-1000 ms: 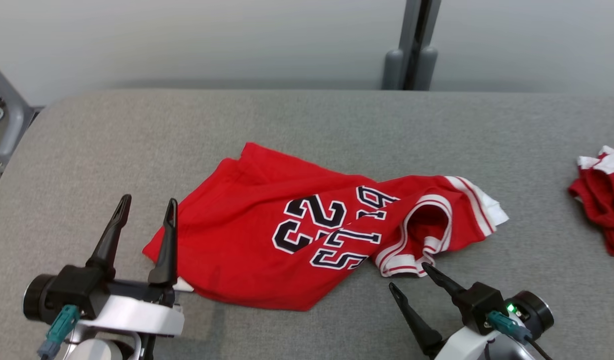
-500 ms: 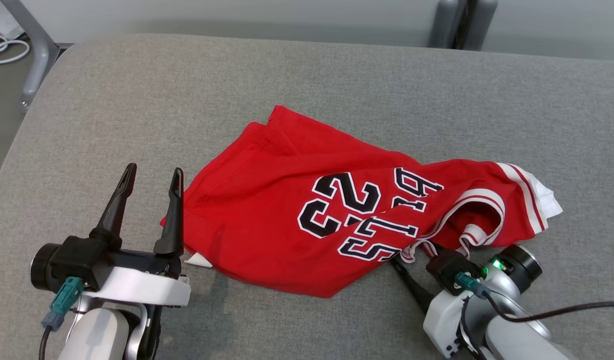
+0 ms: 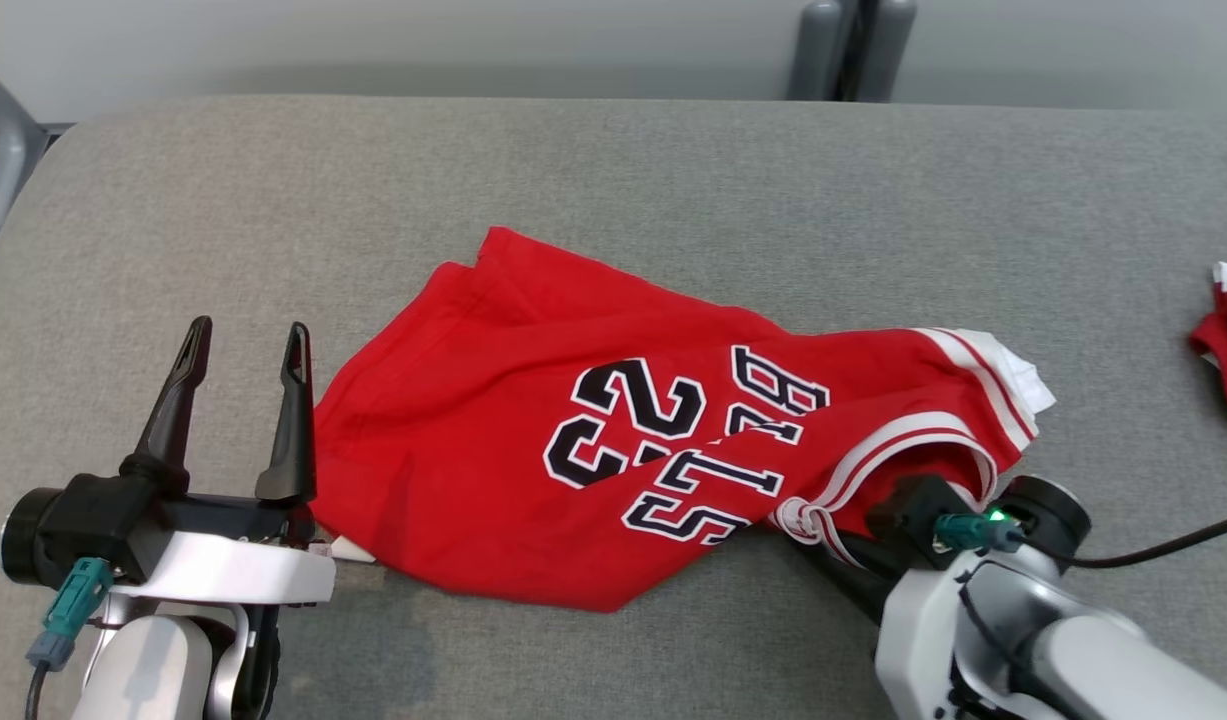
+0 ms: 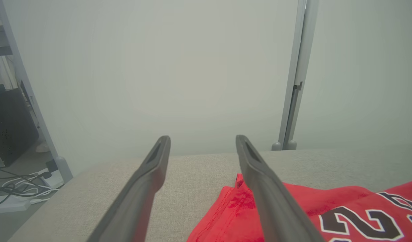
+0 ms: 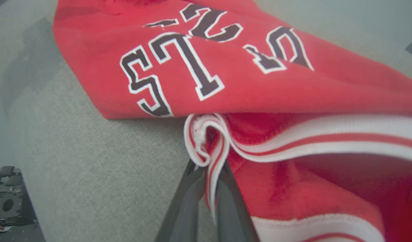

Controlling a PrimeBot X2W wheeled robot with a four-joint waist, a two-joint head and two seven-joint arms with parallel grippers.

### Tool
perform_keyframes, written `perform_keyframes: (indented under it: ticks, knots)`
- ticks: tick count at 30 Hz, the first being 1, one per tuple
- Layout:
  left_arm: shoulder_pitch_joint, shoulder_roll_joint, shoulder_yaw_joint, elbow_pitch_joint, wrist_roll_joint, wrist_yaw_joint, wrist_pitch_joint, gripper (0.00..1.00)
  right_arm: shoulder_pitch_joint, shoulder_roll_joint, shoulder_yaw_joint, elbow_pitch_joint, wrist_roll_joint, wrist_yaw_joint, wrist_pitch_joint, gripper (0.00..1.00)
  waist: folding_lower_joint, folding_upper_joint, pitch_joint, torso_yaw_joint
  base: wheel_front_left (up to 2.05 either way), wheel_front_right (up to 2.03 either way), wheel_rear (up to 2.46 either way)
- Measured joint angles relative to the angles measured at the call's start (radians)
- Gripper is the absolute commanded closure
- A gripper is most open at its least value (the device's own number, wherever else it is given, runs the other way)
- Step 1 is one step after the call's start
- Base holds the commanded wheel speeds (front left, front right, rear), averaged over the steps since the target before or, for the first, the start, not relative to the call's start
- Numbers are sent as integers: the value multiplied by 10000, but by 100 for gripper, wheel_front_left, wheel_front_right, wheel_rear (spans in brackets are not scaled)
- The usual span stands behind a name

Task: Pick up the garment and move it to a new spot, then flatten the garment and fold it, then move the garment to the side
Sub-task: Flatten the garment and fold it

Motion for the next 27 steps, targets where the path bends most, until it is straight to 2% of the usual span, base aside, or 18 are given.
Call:
perform_keyframes:
  ticks: [3,6,9,14,17,20,21,26,27]
  knots:
    - [20,21,128,-38,52,-13,0,0,-9,-997,65,-1567,1076,0,1210,100,-1,0,-81,-188,0,0,0]
    - [111,15,209,-69,102,-31,0,0,79,-1622,-128,-2949,2366,-2,2194,100,0,0,-158,-320,0,0,0]
    - [203,2,247,-98,142,-56,0,0,261,-1904,-729,-4094,3701,-2,2813,100,0,0,-208,-404,0,0,0]
    - [202,-52,251,-159,217,-67,-2,0,193,-1856,-2232,-5049,4742,-2,2909,100,0,0,-195,-443,0,0,0]
    - [189,-90,224,-178,230,-100,-2,0,7,-1611,-3074,-4955,5206,-2,2669,100,0,0,-158,-431,0,0,0]
    - [127,-134,182,-188,259,-142,-2,0,-242,-1488,-3822,-4230,5463,-4,2385,100,-1,0,-80,-391,0,0,0]
    - [127,-134,182,-188,259,-142,-2,0,-242,-1488,-3822,-4230,5463,-4,2385,100,-1,0,-80,-391,0,0,0]
    - [-127,-249,61,-196,336,-215,-2,0,-853,-1467,-4079,-2293,5440,-4,1998,100,0,0,172,-283,0,0,0]
    - [-264,-330,6,-196,384,-247,-2,0,-1164,-1407,-4004,-1432,5450,-6,1693,100,0,0,315,-218,0,0,0]
